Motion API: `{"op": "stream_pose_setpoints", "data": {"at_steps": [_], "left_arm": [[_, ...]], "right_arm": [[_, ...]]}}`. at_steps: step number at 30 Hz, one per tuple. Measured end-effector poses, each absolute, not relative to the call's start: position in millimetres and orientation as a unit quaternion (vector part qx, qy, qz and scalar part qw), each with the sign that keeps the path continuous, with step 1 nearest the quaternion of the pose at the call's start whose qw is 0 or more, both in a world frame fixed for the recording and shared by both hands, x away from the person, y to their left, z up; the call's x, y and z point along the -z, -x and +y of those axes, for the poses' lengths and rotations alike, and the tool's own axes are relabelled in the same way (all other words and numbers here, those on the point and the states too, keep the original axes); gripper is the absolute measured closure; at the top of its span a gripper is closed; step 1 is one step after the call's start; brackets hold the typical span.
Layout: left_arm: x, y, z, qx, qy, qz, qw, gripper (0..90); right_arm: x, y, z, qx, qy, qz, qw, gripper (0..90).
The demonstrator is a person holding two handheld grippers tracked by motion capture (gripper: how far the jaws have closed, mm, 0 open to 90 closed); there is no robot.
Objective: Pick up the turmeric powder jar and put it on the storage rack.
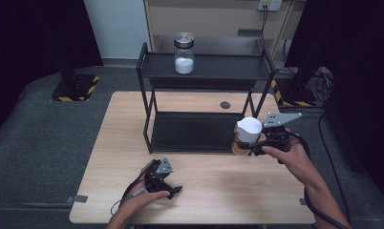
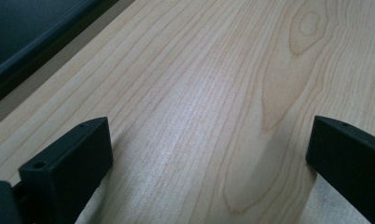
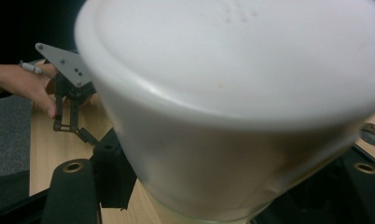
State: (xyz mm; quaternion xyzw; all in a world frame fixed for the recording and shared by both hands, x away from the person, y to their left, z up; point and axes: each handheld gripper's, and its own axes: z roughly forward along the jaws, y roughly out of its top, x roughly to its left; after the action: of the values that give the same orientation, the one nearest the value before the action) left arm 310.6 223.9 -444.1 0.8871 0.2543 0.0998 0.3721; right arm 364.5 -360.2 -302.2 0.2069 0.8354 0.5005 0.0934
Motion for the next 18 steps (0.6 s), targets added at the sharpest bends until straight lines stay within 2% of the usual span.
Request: {"op": "stream_pose_setpoints", "data": {"at_steps": [18], "left_arm": [[444,-311,224,-0.1,-0.887,0.254,0.372,0.0]], "right_arm": [[263,-381,-351,-0.5,-0.192,0.839,0.092,31.6]]}}
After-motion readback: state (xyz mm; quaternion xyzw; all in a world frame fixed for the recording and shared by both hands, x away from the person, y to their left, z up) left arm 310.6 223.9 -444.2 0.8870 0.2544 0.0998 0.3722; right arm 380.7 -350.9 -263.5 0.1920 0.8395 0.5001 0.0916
